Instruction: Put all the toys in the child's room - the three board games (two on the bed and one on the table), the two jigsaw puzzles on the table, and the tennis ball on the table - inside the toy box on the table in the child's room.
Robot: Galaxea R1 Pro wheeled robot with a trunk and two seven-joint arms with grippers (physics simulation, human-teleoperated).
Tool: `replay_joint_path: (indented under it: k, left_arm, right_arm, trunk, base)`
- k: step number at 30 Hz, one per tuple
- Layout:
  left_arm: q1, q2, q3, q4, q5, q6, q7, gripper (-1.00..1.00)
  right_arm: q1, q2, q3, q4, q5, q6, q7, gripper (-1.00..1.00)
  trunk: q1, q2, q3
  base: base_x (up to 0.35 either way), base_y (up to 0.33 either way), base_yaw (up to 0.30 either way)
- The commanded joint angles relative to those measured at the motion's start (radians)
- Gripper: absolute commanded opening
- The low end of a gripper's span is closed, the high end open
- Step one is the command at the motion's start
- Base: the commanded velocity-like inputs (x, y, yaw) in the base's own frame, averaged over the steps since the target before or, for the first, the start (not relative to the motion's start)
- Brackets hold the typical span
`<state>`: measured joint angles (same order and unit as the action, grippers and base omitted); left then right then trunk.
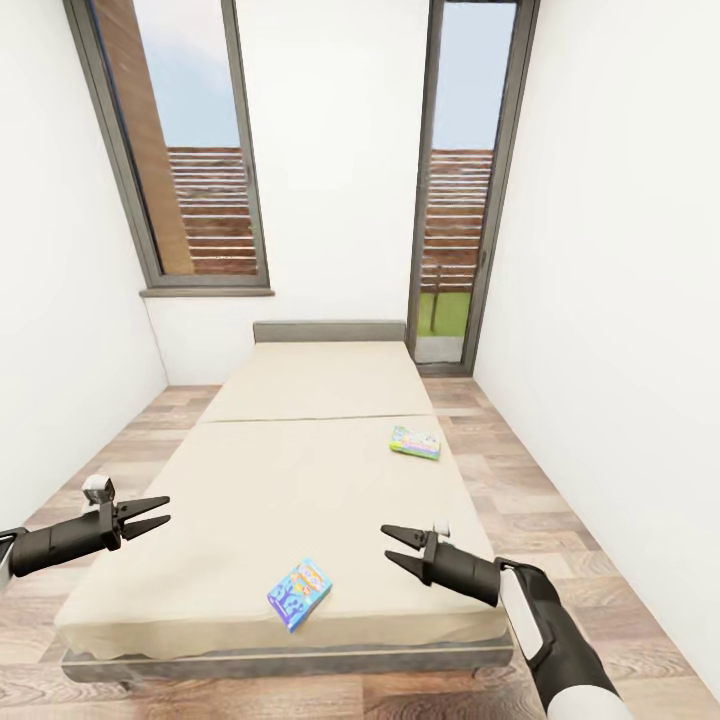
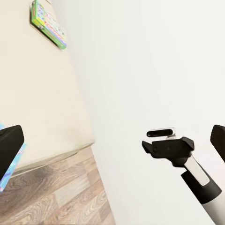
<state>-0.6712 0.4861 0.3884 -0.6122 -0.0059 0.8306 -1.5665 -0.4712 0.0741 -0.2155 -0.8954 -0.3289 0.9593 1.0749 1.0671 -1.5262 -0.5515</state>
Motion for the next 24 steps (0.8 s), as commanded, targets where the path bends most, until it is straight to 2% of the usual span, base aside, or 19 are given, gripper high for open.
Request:
replay_joint_path:
  k: [1,6,8,10,15,18,19,24]
  left_arm:
    - [-0.001,0.0,0.001,0.0,-0.001,0.01,-0.004,1.0]
    - [-0.001,0.0,0.003,0.0,0.002,0.008,-0.004,1.0]
    - [-0.001,0.0,0.003,0.0,0.003,0.005,-0.004,1.0]
    - [-0.001,0.0,0.002,0.0,0.003,0.004,-0.004,1.0]
    - [-0.001,-0.002,0.001,0.0,0.003,0.003,-0.004,1.0]
    - [-0.001,-0.005,-0.001,0.0,0.002,0.003,-0.004,1.0]
    - [-0.001,-0.006,-0.001,0.0,0.002,0.002,-0.004,1.0]
    - [-0.001,-0.003,0.0,0.0,0.003,0.002,-0.004,1.0]
  right_arm:
    - [-0.001,0.001,-0.003,0.001,-0.009,0.004,0.004,1.0]
    - [0.0,0.001,-0.018,0.018,-0.115,0.004,0.003,1.0]
    - [0.0,0.0,-0.045,0.048,-0.183,0.002,0.003,1.0]
    - [0.0,0.0,-0.066,0.077,-0.213,0.0,0.001,1.0]
    - [0.0,-0.003,-0.092,0.145,-0.24,-0.003,-0.044,1.0]
    - [0.0,-0.002,-0.106,0.165,-0.246,-0.003,-0.096,1.0]
    - [0.0,-0.001,-0.111,0.172,-0.249,-0.003,-0.123,1.0]
    - [0.0,-0.001,-0.119,0.184,-0.253,-0.004,-0.171,1.0]
  trunk:
    - [0.004,-0.008,-0.004]
    - [0.023,-0.043,-0.02]
    - [0.031,-0.057,-0.026]
    - [0.038,-0.071,-0.032]
    - [0.058,-0.106,-0.048]
    - [0.069,-0.127,-0.058]
    - [0.069,-0.127,-0.058]
    - [0.069,-0.127,-0.058]
  base:
    - [0.0,0.0,0.0]
    - [0.0,0.0,0.0]
    - [0.0,0.0,0.0]
    - [0.0,0.0,0.0]
    - [0.0,0.0,0.0]
    - [0.0,0.0,0.0]
    - [0.0,0.0,0.0]
    - [0.0,0.0,0.0]
